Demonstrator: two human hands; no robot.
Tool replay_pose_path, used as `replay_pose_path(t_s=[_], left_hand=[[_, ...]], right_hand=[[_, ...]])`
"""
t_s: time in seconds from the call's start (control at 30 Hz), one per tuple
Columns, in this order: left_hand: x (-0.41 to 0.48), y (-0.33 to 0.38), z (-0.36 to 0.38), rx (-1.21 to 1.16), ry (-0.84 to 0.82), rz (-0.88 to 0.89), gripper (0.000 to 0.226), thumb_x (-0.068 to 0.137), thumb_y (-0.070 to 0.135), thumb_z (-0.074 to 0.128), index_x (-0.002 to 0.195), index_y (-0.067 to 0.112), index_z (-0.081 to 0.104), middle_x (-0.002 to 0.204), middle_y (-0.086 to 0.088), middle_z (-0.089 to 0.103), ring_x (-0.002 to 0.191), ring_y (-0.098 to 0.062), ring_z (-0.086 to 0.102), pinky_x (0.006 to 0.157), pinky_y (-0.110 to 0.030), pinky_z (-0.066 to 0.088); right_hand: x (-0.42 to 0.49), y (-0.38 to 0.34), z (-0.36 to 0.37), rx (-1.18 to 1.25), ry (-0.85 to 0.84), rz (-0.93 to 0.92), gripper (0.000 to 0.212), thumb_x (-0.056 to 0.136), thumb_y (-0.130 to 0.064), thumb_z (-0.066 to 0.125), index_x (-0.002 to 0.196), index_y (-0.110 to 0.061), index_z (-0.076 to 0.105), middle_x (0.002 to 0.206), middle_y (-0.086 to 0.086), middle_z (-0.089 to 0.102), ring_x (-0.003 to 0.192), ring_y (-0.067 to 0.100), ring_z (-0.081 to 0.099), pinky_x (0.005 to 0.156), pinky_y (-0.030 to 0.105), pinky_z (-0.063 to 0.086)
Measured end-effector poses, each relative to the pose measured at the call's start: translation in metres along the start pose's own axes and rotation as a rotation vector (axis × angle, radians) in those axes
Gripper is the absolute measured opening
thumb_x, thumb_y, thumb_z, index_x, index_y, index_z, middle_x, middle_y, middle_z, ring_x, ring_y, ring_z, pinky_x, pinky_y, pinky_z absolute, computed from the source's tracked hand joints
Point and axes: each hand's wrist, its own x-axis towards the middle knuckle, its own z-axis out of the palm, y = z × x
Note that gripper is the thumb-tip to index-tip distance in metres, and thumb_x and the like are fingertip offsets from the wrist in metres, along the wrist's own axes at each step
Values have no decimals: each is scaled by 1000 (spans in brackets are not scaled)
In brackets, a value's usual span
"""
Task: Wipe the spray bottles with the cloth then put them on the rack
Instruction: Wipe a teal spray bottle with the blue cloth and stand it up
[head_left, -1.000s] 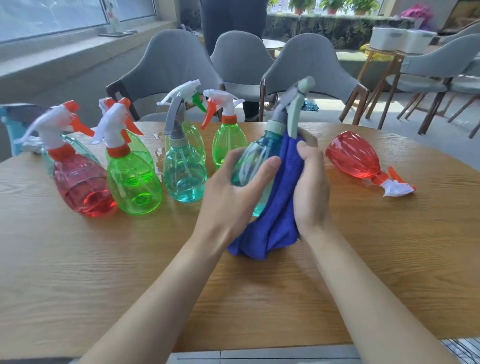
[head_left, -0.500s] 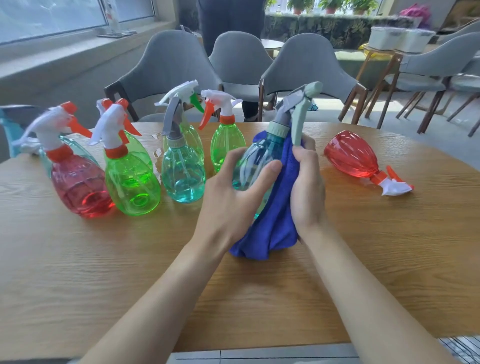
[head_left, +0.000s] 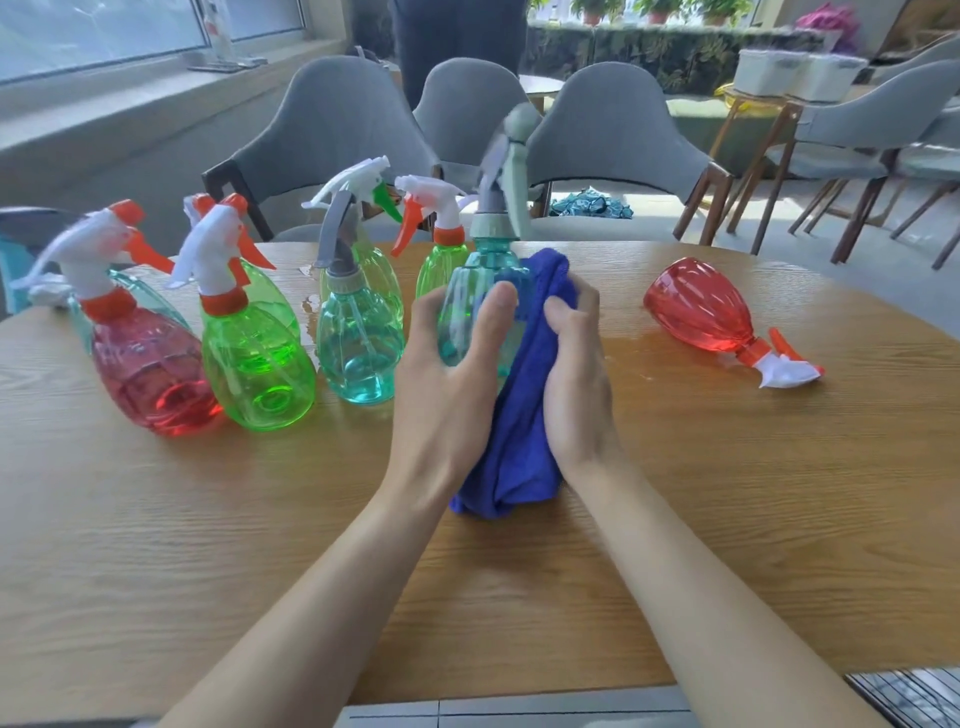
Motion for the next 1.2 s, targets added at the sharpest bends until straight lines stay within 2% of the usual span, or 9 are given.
replay_pose_path(t_s=[0.13, 0.23, 0.4, 0.5, 0.63, 0.8, 0.97, 1.07, 1.2], left_hand=[[6, 4, -1, -104, 65, -110, 35, 103, 68, 49, 131, 47, 52, 91, 51, 51, 84, 44, 40, 84, 0, 33], [12, 0, -2, -181, 102, -123, 61, 93, 84, 52, 138, 45, 56, 125, 43, 60, 124, 21, 50, 116, -31, 41], [11, -5, 0, -258, 35, -186, 114, 60, 107, 55, 155, 43, 49, 157, 20, 53, 145, -10, 51, 116, -55, 47], [13, -5, 1, -317, -10, -223, 92, 65, 103, 58, 142, 52, 56, 145, 26, 58, 141, -8, 55, 110, -53, 53], [17, -9, 1, -292, 48, -216, 87, 75, 97, 54, 149, 51, 53, 123, 40, 56, 136, 4, 49, 120, -48, 44], [18, -13, -3, -284, 60, -143, 68, 98, 78, 47, 156, 43, 49, 112, 44, 54, 111, 28, 44, 119, -30, 30], [15, -14, -3, -404, -85, -257, 49, 75, 95, 63, 118, 71, 65, 144, 27, 61, 143, -12, 55, 117, -55, 45], [11, -6, -1, -356, -19, -211, 15, 92, 83, 51, 103, 77, 60, 116, 50, 54, 132, 16, 45, 125, -51, 37], [14, -7, -3, -384, 46, -205, 36, 94, 84, 46, 124, 70, 60, 125, 51, 48, 141, 15, 36, 132, -40, 23]], right_hand=[[-7, 4, 6, -108, -61, -31, 25, 102, -31, 38, 122, -25, 50, 90, -13, 57, 86, 9, 53, 85, 38, 46], [-5, 6, 4, -32, -31, 66, 31, 98, -36, 41, 117, -15, 54, 98, -2, 56, 90, 14, 53, 82, 34, 47], [0, 3, 1, 18, 20, 97, 28, 95, -36, 44, 108, -14, 55, 100, 6, 52, 93, 18, 51, 86, 38, 46], [-3, -1, 0, -44, -1, -22, 23, 95, -31, 43, 103, -11, 50, 95, 4, 47, 87, 20, 44, 82, 40, 41], [-11, -3, 6, -98, 1, -91, 20, 99, -24, 40, 113, -17, 52, 88, -11, 50, 79, 6, 47, 73, 23, 44], [-16, 2, 14, -197, 17, -125, 23, 100, -27, 41, 119, -22, 51, 97, -11, 53, 92, 13, 51, 87, 36, 45], [-1, -2, 6, -60, 57, 30, 18, 90, -43, 50, 95, -25, 52, 94, 4, 49, 89, 23, 45, 85, 45, 39], [-4, -4, 7, -76, 56, 29, 14, 90, -43, 50, 89, -29, 52, 91, 2, 48, 87, 22, 44, 84, 47, 39], [-17, -3, 14, -243, 8, -94, 20, 98, -33, 42, 114, -26, 50, 100, -3, 54, 93, 18, 51, 89, 48, 45]])
